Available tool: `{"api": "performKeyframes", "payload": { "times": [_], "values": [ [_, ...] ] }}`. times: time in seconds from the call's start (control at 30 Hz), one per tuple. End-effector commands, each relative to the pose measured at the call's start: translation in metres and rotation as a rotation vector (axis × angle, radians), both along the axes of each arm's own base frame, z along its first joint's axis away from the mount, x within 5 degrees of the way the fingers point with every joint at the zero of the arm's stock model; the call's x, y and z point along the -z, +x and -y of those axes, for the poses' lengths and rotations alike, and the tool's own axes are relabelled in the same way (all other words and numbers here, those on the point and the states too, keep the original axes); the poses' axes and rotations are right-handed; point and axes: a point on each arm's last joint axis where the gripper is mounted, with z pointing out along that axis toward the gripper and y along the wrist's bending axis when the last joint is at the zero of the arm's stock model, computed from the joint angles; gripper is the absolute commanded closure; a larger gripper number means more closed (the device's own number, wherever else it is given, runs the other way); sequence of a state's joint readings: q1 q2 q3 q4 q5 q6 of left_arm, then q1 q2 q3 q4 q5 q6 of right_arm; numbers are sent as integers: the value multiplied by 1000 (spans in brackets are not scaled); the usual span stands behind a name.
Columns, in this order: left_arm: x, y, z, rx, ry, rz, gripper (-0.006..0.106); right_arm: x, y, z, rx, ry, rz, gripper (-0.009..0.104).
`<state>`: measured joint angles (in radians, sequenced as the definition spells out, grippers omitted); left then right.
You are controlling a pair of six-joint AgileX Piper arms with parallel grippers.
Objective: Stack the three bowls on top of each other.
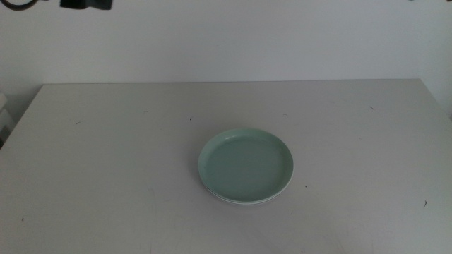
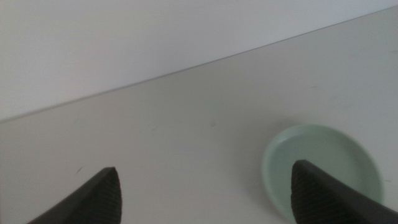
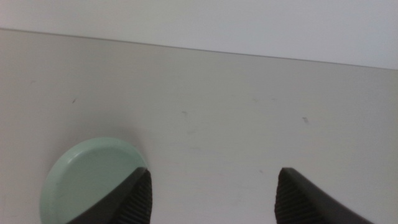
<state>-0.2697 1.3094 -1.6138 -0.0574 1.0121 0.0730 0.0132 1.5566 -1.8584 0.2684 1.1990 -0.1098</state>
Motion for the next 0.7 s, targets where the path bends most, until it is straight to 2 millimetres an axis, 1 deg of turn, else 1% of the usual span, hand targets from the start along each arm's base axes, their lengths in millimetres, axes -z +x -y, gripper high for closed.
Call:
{"api": "performKeyframes", "payload": {
  "times": [0.0, 0.07, 0.13, 0.27, 0.4, 0.5, 0.67],
  "values": [
    [-13, 1, -21, -58, -51, 70, -5, -28, -27, 11, 41, -12, 143, 45],
    [-9, 2, -38, -83, -77, 60, -5, -26, -36, 15, 62, -27, 171, 45],
    [-6, -3, -50, -78, -88, 61, -5, -19, -47, 17, 72, -58, 210, 45],
    [6, -18, -63, -76, -136, 93, -5, -2, -73, 20, 110, -86, 297, 45],
    [20, -39, -62, -63, -153, 180, -5, 18, -101, 22, 158, -76, 393, 45],
    [31, -61, -60, -49, -131, 262, -5, 39, -121, 23, 177, -78, 441, 45],
    [59, -98, -58, -71, -123, 358, -5, 72, -147, 26, 199, -104, 509, 45]
  ]
}}
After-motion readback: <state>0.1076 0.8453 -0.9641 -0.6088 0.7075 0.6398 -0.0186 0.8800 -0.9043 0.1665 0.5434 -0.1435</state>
